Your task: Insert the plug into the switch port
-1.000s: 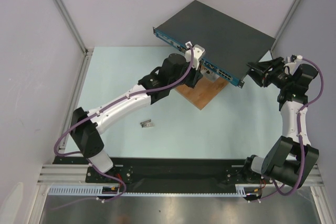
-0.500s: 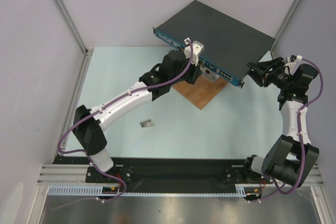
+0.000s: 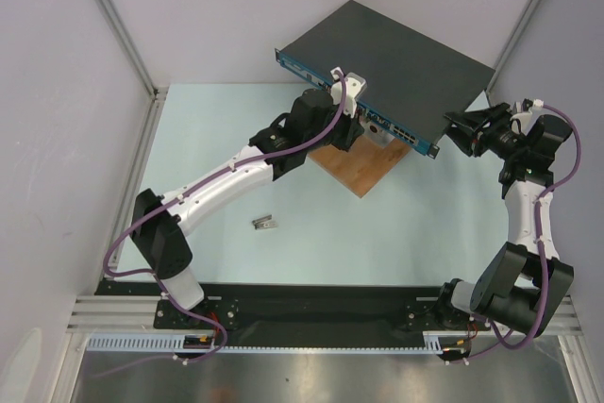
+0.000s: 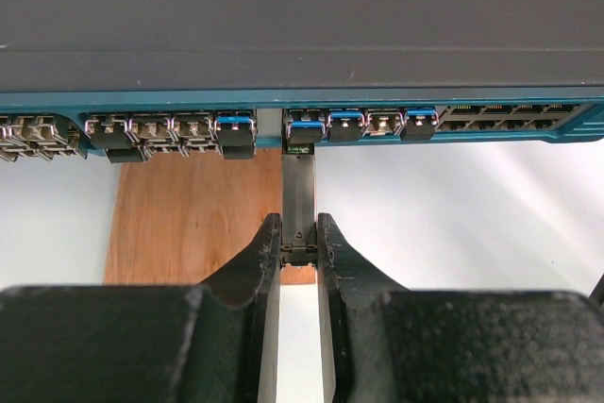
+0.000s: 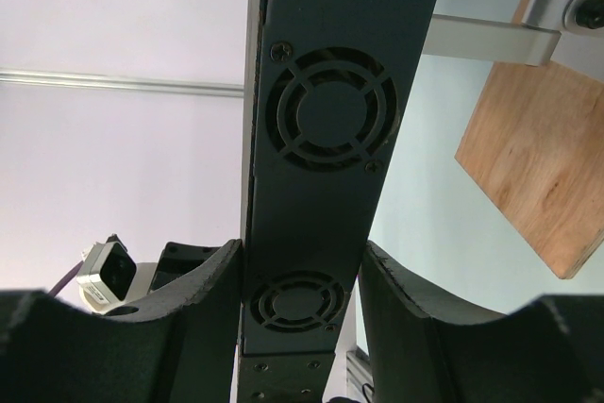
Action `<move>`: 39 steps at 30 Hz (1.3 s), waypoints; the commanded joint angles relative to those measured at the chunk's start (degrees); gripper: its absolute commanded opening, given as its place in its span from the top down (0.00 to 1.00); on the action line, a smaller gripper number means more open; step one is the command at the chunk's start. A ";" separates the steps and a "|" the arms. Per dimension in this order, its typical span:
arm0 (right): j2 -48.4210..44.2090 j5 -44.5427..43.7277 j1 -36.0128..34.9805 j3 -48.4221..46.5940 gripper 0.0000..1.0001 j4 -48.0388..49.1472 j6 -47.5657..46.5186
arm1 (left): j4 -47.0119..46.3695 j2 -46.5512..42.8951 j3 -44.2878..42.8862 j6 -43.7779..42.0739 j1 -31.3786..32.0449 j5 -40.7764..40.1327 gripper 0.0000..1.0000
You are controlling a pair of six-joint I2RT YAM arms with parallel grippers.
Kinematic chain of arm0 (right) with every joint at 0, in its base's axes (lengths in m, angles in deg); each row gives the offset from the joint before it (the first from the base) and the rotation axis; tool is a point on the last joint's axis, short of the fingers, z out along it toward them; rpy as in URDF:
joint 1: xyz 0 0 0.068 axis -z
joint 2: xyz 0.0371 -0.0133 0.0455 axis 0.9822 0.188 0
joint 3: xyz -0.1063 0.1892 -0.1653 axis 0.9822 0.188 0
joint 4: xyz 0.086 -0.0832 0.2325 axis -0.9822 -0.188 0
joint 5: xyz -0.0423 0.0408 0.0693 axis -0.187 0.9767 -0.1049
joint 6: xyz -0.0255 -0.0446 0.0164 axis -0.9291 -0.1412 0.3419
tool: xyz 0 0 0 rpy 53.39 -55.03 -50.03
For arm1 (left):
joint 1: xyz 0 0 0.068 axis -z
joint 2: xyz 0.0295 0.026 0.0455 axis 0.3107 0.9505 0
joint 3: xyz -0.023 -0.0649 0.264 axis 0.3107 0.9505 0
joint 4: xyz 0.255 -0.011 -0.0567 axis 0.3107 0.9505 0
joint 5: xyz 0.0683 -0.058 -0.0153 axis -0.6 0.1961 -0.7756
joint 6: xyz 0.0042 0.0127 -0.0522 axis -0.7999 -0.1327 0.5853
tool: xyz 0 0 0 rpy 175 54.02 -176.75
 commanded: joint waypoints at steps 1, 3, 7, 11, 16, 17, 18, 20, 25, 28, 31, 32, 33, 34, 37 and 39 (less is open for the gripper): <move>1.08 -1.89 0.12 -0.69 1.00 0.18 -1.22 | -2.14 -1.43 -2.63 0.99 -0.20 1.07 0.99; 1.16 -1.89 0.12 -0.69 1.00 0.09 -1.40 | -2.06 -1.60 -2.63 0.91 -0.20 1.07 1.00; 1.16 -1.98 0.03 -0.61 1.00 0.01 -1.49 | -1.88 -2.04 -2.63 0.64 -0.20 0.72 1.00; 1.25 -2.16 -0.14 -0.69 1.00 0.18 -1.05 | -1.88 -2.57 -1.58 0.47 -0.20 0.89 1.00; 1.16 -2.24 -0.23 -0.87 1.00 0.36 -0.96 | -1.79 -3.36 -0.52 0.38 -0.20 1.24 0.99; 1.25 -2.24 -0.23 -0.87 1.00 0.36 -0.87 | -1.71 -3.62 0.09 0.47 -0.20 1.24 1.00; 1.25 -2.24 -0.23 -0.96 1.00 0.36 -0.96 | -1.79 -3.80 0.36 0.55 -0.20 1.33 0.99; 1.34 -2.24 -0.32 -0.96 1.00 0.44 -0.96 | -1.62 -3.89 0.88 0.47 -0.20 1.33 1.00; 1.52 -2.24 -0.32 -1.05 1.00 0.44 -0.96 | -1.62 -4.15 0.80 0.55 -0.20 1.68 1.00; 1.69 -2.24 -0.41 -1.05 1.00 0.44 -0.87 | -1.79 -3.89 0.71 0.55 -0.20 1.77 1.00; 1.52 -2.24 -0.41 -1.13 1.00 0.36 -1.05 | -1.88 -3.37 0.19 0.47 -0.20 1.51 1.00; 1.52 -2.16 -0.41 -1.05 1.00 0.36 -1.14 | -1.97 -3.19 -0.08 0.47 -0.20 1.51 1.00; 1.43 -2.16 -0.32 -1.13 1.00 0.27 -1.14 | -1.88 -3.01 -0.34 0.38 -0.20 1.51 0.99; 1.51 -2.16 -0.32 -1.05 1.00 0.18 -1.14 | -1.97 -2.58 -0.78 0.29 -0.20 1.42 1.00; 1.69 -2.07 -0.32 -1.13 1.00 0.01 -1.31 | -2.06 -1.70 -1.83 0.03 -0.20 1.07 1.00; 1.69 -1.89 -0.23 -1.22 1.00 -0.08 -1.40 | -2.14 -1.25 -2.27 -0.06 -0.28 0.98 1.00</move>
